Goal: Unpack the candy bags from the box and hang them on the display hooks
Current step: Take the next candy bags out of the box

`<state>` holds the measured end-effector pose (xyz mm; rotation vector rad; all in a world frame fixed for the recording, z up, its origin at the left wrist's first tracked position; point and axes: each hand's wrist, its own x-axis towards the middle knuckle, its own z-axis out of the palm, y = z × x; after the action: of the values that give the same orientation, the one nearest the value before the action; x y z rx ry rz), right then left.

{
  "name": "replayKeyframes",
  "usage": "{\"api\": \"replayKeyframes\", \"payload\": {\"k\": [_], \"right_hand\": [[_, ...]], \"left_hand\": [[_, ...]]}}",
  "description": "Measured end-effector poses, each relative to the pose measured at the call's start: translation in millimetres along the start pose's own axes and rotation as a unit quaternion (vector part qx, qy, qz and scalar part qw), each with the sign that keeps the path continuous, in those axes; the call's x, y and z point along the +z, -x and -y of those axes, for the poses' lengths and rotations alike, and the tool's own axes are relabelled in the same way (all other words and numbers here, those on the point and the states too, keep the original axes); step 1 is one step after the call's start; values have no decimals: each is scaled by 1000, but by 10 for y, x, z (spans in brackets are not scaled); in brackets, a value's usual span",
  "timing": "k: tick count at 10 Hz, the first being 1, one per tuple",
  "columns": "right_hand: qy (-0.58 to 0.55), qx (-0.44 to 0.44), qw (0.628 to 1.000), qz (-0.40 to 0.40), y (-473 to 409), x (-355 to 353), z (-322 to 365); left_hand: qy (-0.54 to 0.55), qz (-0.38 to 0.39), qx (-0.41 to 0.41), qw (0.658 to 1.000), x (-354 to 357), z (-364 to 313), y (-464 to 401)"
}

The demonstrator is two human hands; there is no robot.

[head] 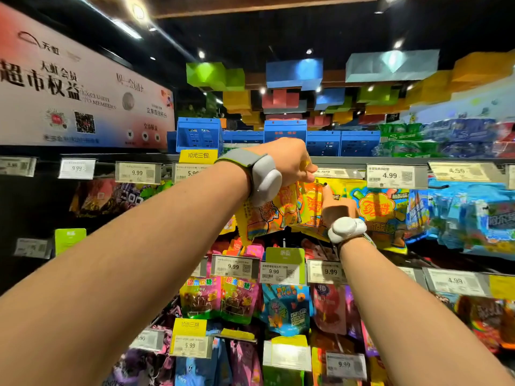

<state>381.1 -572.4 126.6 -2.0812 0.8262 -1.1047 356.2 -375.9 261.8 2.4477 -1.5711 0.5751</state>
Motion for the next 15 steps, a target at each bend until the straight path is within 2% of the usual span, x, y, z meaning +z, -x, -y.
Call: {"api": "replayKeyframes", "payload": {"k": [1,2,3,4,5,6,8,10,11,12,15], "right_hand": [[-16,11,1000,-14,63,66,-58],[90,-34,995,29,43,79,-192],[227,17,970,81,137,-42,-188],[-181,168,962,114,245,-135,-102],[-104,97,978,151,316,-166,-129],[-56,80,980,175,372,-248,-185],[-136,119,972,147,746,-509,-52],[-169,99,975,106,1101,-704,-20],[-224,86,966,94,1216,-687,34],[-330,96,933,108,1272,-669,116],[-431,18,894,126,1453,-664,303]], "left_hand": [[7,3,-2,1000,-10,9,8],[13,8,0,1000,9,36,-4],[15,2,-1,1000,55,54,-38],[16,-10,-6,1000,98,85,-39],[5,-16,-5,1000,118,88,-30],[8,-15,0,1000,86,66,10],[0,-42,-7,999,144,71,127],[99,-100,-13,990,431,124,316],[142,-139,-18,980,542,148,410],[182,-147,-25,972,576,167,454],[203,-222,-85,950,549,107,599]]}}
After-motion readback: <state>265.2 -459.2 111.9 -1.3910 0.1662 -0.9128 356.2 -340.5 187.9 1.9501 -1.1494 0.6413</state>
